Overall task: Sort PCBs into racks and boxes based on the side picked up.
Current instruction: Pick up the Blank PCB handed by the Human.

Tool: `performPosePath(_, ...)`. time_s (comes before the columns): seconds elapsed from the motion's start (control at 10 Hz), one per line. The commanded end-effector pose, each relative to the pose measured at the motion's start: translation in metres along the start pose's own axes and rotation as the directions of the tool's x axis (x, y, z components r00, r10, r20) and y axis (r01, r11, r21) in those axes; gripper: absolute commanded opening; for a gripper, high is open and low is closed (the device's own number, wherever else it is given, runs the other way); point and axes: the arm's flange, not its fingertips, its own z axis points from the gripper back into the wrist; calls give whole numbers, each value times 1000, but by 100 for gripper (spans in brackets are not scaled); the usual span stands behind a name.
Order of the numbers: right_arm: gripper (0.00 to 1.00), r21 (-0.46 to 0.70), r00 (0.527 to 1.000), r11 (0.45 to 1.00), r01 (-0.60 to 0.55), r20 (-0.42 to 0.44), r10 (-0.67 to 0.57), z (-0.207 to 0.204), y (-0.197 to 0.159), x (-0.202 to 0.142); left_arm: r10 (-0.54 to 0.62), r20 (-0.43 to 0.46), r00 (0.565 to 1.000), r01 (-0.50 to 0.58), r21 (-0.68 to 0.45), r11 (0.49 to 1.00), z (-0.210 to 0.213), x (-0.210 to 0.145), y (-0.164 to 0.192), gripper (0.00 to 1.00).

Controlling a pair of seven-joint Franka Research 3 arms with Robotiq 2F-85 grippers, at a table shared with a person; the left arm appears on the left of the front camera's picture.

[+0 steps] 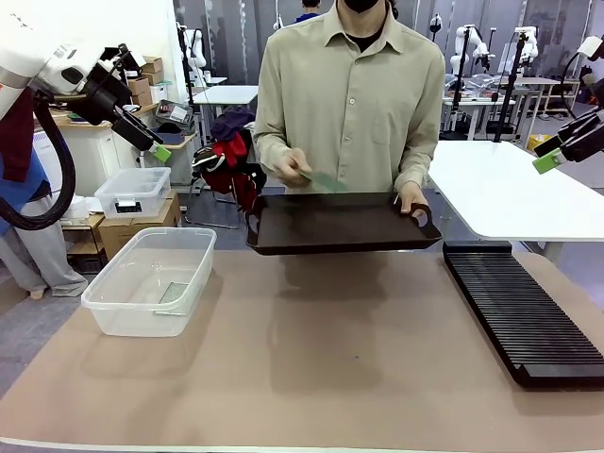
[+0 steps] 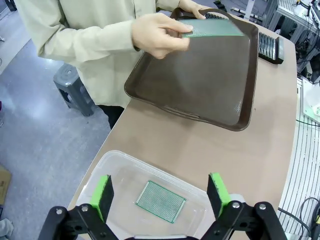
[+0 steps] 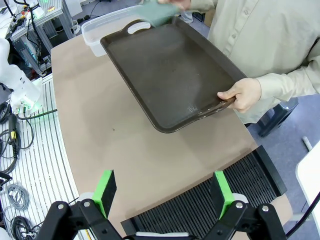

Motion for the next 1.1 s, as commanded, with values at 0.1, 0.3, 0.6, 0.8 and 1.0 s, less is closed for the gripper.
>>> performPosePath(0.1, 100, 18, 1000, 1000, -10, 16, 10, -1, 0, 0, 8, -15, 1000, -8, 3, 1000, -1, 2, 1, 100)
performPosePath(0.3, 100, 18, 1000, 1000, -10, 16, 10, -1, 0, 0, 8, -15, 1000, -8, 3, 1000, -1, 2, 1, 100)
performPosePath(0.6, 100, 18, 1000, 1000, -10, 16, 10, -1, 0, 0, 8, -15, 1000, -8, 3, 1000, -1, 2, 1, 100)
performPosePath(0.8, 100, 18, 1000, 1000, -10, 16, 10, -1, 0, 0, 8, -15, 1000, -8, 3, 1000, -1, 2, 1, 100)
performPosePath(1.0, 100, 18, 1000, 1000, -10, 16, 10, -1, 0, 0, 8, -15, 1000, -8, 3, 1000, -1, 2, 1, 100)
